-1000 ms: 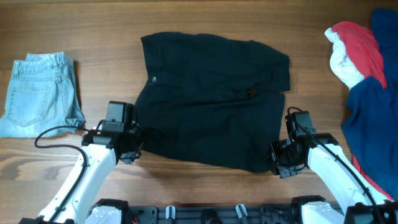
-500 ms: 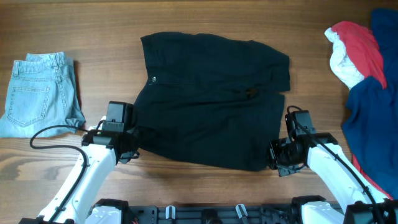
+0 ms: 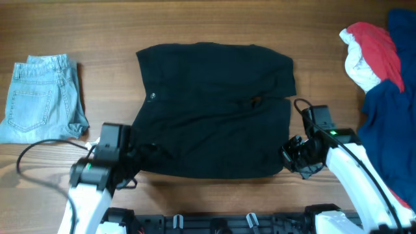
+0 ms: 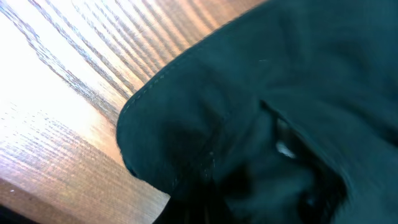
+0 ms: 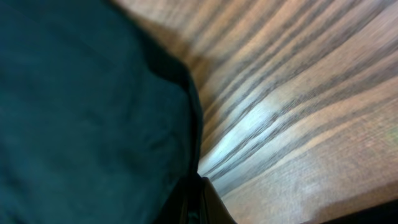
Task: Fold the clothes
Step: 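Lift the bottom edge with both grippers and fold it up toward the top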
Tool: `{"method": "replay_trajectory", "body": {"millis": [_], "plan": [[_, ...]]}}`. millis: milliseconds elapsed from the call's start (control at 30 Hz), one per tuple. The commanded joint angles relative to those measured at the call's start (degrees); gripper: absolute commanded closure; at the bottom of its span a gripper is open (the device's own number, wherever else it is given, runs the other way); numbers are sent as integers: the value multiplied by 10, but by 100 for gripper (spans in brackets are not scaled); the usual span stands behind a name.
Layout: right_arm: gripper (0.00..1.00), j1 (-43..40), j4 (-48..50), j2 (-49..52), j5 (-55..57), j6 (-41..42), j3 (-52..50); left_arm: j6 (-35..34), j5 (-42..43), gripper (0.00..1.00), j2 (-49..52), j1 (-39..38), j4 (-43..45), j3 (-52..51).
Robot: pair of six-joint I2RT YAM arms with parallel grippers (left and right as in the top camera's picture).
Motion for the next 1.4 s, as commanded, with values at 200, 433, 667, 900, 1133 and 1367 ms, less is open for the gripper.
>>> {"method": "replay_trajectory", "body": {"millis": [200, 433, 667, 900, 1133, 1367], "plan": [[96, 1, -119, -172, 119, -38, 201, 98, -2, 96, -144, 2, -79, 168], [96, 1, -72, -52, 184, -152, 368, 97, -47, 96, -82, 2, 55, 187], [96, 1, 68, 152, 203, -219, 424, 104, -82, 96, 155, 3, 229, 187], [96, 1, 181, 265, 198, -245, 424, 104, -126, 89, 344, 3, 461, 187], [95, 1, 261, 314, 189, -245, 424, 104, -126, 88, 416, 3, 573, 187], [16, 0, 285, 342, 172, -263, 424, 150, -123, 54, 410, 3, 579, 189]]}}
